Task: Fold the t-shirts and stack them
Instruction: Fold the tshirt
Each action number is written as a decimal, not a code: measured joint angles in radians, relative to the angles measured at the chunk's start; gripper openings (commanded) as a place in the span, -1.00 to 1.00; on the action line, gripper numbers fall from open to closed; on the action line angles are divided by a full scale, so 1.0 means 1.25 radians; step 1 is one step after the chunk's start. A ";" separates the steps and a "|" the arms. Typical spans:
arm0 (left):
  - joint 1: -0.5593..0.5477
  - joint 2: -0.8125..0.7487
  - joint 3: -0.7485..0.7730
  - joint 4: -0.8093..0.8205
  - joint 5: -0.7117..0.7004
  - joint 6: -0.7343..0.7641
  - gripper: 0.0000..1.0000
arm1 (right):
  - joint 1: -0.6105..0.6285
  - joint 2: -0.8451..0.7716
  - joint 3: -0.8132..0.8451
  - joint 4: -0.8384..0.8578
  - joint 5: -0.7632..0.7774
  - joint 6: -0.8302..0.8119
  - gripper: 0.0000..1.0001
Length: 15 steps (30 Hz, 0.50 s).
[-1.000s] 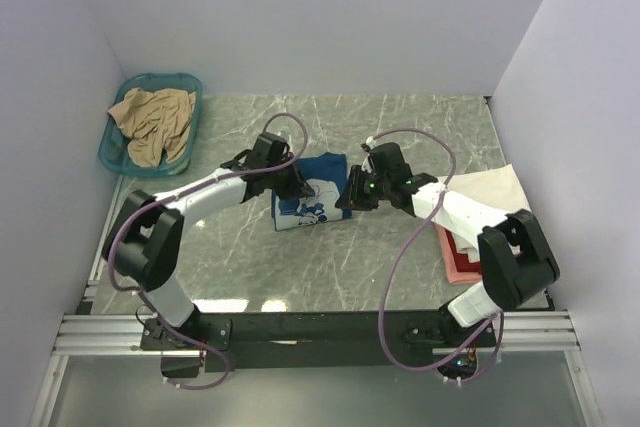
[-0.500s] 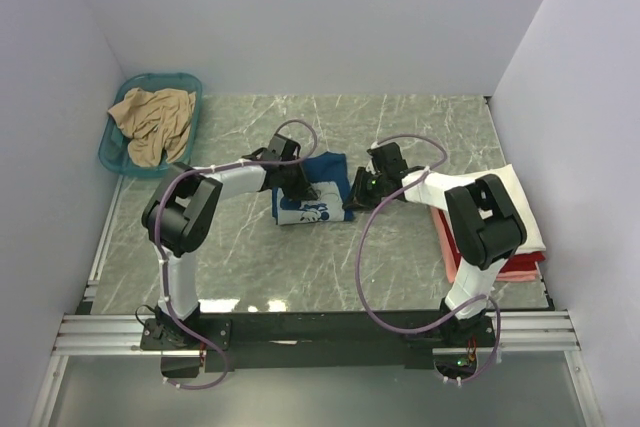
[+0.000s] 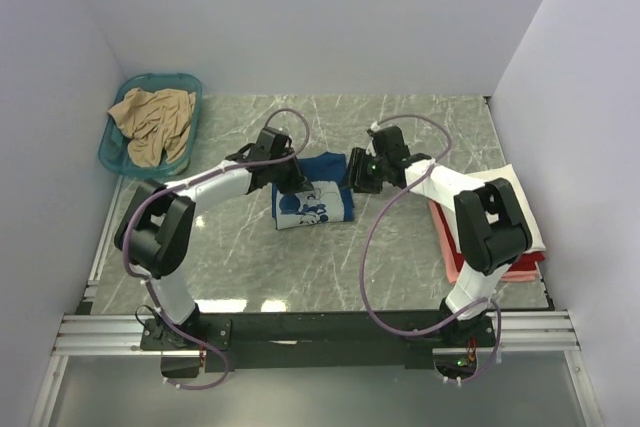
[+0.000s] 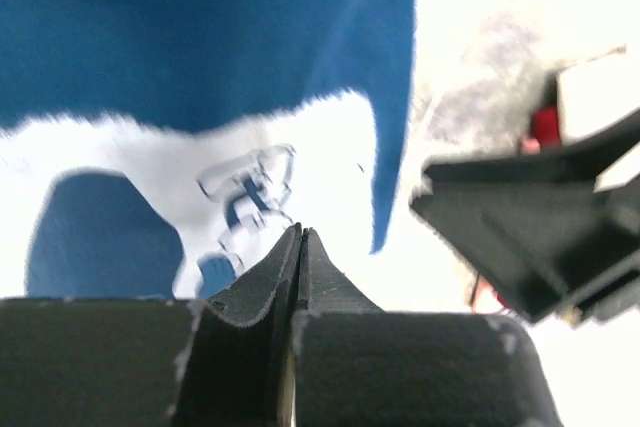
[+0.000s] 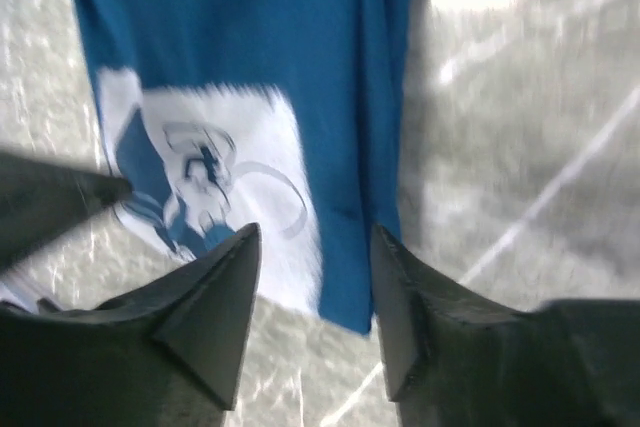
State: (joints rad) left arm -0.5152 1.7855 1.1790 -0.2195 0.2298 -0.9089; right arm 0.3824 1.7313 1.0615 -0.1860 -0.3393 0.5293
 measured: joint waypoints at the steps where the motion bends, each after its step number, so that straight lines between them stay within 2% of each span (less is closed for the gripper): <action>1: -0.005 -0.012 -0.009 0.003 0.000 -0.002 -0.92 | 0.000 0.006 0.015 -0.004 0.004 -0.007 0.21; 6: -0.049 -0.016 -0.061 0.038 0.005 -0.020 -0.95 | 0.000 0.057 0.083 -0.012 0.032 -0.045 0.38; 15: -0.081 0.031 -0.107 0.075 0.013 -0.045 -0.99 | 0.000 0.167 0.158 -0.045 0.049 -0.088 0.41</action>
State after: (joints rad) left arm -0.6170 1.8240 1.0447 -0.1257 0.2466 -0.9646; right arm 0.3824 1.9400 1.2594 -0.2417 -0.2783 0.4191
